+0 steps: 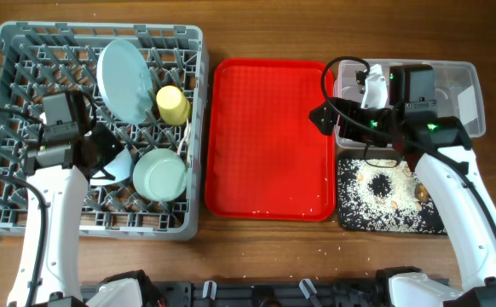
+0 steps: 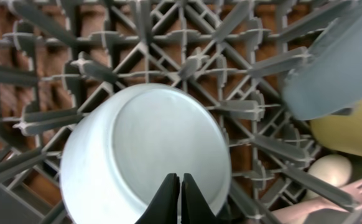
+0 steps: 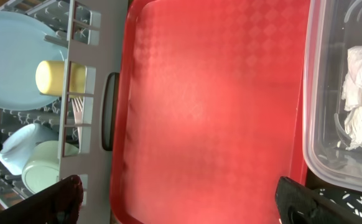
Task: Sort waste into correct bins and load items into the dishwasher rack
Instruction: 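Adjust the bowl upright in the rack and open the left gripper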
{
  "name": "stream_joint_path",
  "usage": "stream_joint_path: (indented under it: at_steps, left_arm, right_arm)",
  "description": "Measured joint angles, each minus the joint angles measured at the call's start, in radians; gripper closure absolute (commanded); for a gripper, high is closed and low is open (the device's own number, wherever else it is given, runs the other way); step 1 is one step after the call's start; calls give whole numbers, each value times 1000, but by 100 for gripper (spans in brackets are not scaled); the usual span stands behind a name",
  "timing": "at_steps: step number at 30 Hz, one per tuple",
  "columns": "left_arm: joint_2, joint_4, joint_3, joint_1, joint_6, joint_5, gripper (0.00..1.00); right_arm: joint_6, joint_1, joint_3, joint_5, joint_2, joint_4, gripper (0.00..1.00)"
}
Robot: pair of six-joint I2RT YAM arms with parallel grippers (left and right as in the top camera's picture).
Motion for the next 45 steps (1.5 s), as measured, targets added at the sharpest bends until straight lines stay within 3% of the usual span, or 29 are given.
stream_joint_path:
  at_steps: [8, 11, 12, 13, 14, 15, 17, 18, 19, 20, 21, 25, 45]
  left_arm:
    - [49, -154, 0, 0, -37, -58, 95]
    - [-18, -177, 0, 0, -40, -57, 84]
    - [-54, -177, 0, 0, -45, -50, 41]
    - [-97, -168, 2, 0, -46, -24, 16]
    - [-143, -149, 8, 0, -47, 5, 0]
    - [-185, -136, 16, 0, -48, 35, 6]
    - [-238, -134, 23, 0, -51, 75, 86]
    - [-275, -150, 26, 0, -54, 126, 88]
    - [-283, -171, 29, 0, -55, 167, 78]
    - [-285, -202, 29, -5, -55, 237, 57]
    - [-283, -213, 29, -16, -51, 288, 0]
    - [-268, -219, 29, -46, -54, 348, 0]
    - [-249, -219, 29, -46, -53, 363, 0]
  right_arm:
    - [0, 0, 0, -2, 0, -2, 0]
    - [0, 0, 0, -2, 0, 0, 0]
    - [0, 0, 0, -2, 0, 0, 0]
    - [0, 0, 0, -2, 0, -1, 0]
    - [0, 0, 0, -2, 0, 0, 0]
    - [0, 0, 0, -2, 0, 0, 0]
    - [0, 0, 0, -2, 0, 0, 0]
    - [0, 0, 0, -2, 0, 0, 0]
    - [0, 0, 0, -2, 0, 0, 0]
    - [0, 0, 0, -2, 0, 0, 0]
    - [0, 0, 0, -2, 0, 0, 0]
    - [0, 0, 0, -2, 0, 0, 0]
    - [0, 0, 0, -2, 4, 0, 0]
